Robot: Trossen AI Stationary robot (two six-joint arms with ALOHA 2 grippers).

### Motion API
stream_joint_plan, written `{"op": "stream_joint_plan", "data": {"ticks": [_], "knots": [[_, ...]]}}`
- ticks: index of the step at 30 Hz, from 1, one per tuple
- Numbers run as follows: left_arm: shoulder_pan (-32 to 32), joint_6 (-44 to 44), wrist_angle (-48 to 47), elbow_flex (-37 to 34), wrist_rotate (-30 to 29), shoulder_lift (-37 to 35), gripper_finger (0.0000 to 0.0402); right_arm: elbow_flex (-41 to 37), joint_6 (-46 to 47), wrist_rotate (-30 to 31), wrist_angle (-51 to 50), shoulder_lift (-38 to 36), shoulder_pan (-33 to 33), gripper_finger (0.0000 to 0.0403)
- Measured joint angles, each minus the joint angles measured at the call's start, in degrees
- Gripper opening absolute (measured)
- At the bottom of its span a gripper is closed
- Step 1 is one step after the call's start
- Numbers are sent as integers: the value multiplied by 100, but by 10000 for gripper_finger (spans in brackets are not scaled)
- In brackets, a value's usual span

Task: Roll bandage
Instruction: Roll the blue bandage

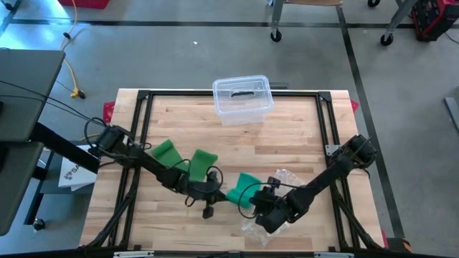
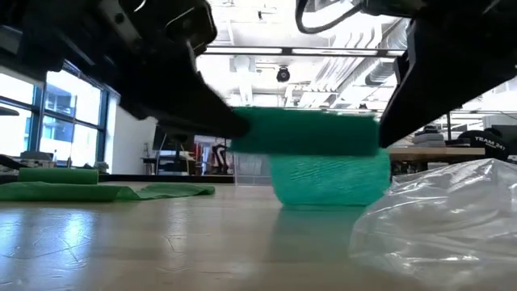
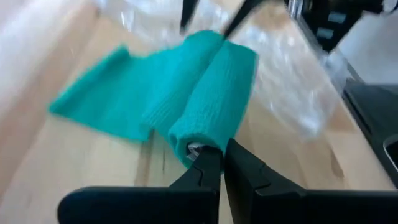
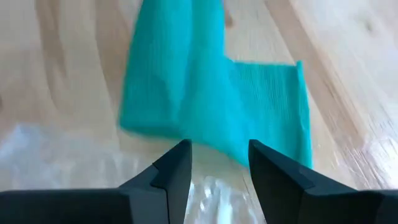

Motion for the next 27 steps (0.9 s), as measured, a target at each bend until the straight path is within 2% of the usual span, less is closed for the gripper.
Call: {"op": "stream_joint_plan", "data": {"ticks": [5,7,10,13,15,19,22,25,27], "knots": [[7,-443,-571,-7,319,-9,1,234,-78,-831,-505,-2,-141,149],[9,-482,-769,-8,302,-2,1,181,-252,-945,-433,-2,-207,149],[14,-482,-807,-9,324,4,1,-112,-175,-771,-402,-6,-362,149],[14,-485,-820,-9,323,4,1,-513,392,-330,-165,-2,-638,149],[14,-482,-822,-9,323,4,1,-791,661,-95,287,-2,-813,149],[14,-480,-842,-13,323,4,1,-1401,618,-156,1805,-2,-1112,149],[14,-480,-862,-17,321,4,1,-1824,710,-121,2469,-13,-1277,146],[14,-480,-866,-17,321,4,1,-2085,932,-77,2702,-36,-1335,118],[14,-480,-866,-17,321,4,1,-2177,1032,0,2747,-39,-1335,79]]}}
